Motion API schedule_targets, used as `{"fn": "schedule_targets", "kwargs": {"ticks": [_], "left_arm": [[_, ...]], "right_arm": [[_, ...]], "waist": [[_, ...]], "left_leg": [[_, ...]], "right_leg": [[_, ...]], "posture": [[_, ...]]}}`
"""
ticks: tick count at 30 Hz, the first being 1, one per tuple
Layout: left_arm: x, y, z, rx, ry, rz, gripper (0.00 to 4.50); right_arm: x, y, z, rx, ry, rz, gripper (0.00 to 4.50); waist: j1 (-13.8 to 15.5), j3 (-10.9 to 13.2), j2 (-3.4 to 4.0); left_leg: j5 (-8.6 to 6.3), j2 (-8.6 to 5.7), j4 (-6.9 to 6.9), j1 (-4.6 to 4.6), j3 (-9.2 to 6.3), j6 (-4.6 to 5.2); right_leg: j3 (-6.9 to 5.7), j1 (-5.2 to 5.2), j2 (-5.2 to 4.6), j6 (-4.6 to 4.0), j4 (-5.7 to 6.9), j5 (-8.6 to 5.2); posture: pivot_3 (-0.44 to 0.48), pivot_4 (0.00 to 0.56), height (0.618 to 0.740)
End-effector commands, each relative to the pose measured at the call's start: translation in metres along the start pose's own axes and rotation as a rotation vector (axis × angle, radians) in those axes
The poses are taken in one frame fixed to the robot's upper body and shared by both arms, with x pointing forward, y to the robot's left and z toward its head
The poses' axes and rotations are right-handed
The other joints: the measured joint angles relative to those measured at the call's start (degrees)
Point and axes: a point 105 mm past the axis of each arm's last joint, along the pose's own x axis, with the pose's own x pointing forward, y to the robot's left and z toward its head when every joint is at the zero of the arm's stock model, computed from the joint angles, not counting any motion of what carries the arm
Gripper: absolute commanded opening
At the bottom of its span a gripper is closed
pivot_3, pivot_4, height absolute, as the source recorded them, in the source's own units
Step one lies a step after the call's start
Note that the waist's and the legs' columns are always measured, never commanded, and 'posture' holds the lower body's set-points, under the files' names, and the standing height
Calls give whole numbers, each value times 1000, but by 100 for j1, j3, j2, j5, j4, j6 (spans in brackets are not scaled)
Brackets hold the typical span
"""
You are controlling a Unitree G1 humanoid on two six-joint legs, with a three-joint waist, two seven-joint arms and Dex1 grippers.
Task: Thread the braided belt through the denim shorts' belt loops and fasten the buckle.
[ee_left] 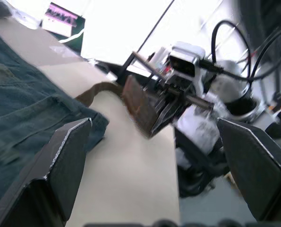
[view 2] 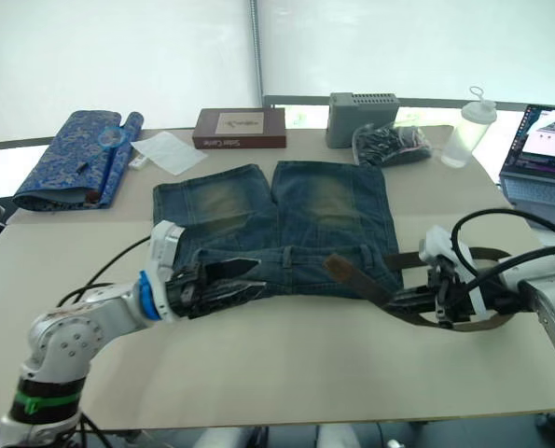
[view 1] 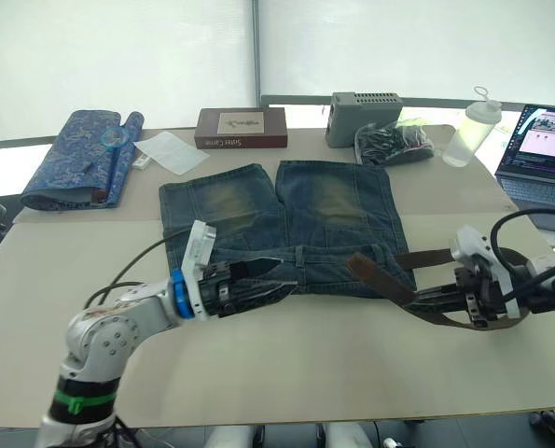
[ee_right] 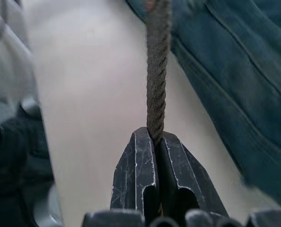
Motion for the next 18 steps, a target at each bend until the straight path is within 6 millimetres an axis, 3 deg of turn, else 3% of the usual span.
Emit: {"fn": "schedule_targets", "kwargs": {"ticks": [1, 7, 14, 17, 18], "left_arm": [[17, -1, 5, -38, -30, -44, 4500], [41, 2, 0, -53, -1, -102, 4500], [58, -5, 1, -47, 10, -179, 4500], [60, -8, 0, -45, 27, -205, 3680], [59, -8, -1, -43, 39, -211, 3220]], "right_arm": [[0, 7, 21, -69, -31, 15, 31], [10, 14, 31, -115, -32, 68, 31], [15, 16, 28, -128, -2, 88, 31], [14, 16, 26, -126, 1, 89, 0], [14, 16, 25, -125, 2, 88, 0]], "waist": [[5, 0, 0], [9, 0, 0], [11, 0, 0], [8, 0, 0], [7, 0, 0]], "left_leg": [[0, -1, 4, -4, 0, 0], [-4, -7, 21, -12, 0, 7], [-6, -9, 31, -19, 0, 10], [-7, -9, 33, -21, 0, 11], [-7, -9, 33, -21, 0, 11]], "right_leg": [[0, -2, 0, 2, 0, 1], [0, -2, 0, 6, 0, 4], [0, -2, -3, 10, -1, 7], [0, -3, -3, 11, -1, 8], [0, -4, -2, 11, -1, 8]], "posture": [[0, 150, 740], [0, 150, 740], [0, 150, 740], [0, 150, 740], [0, 150, 740]]}}
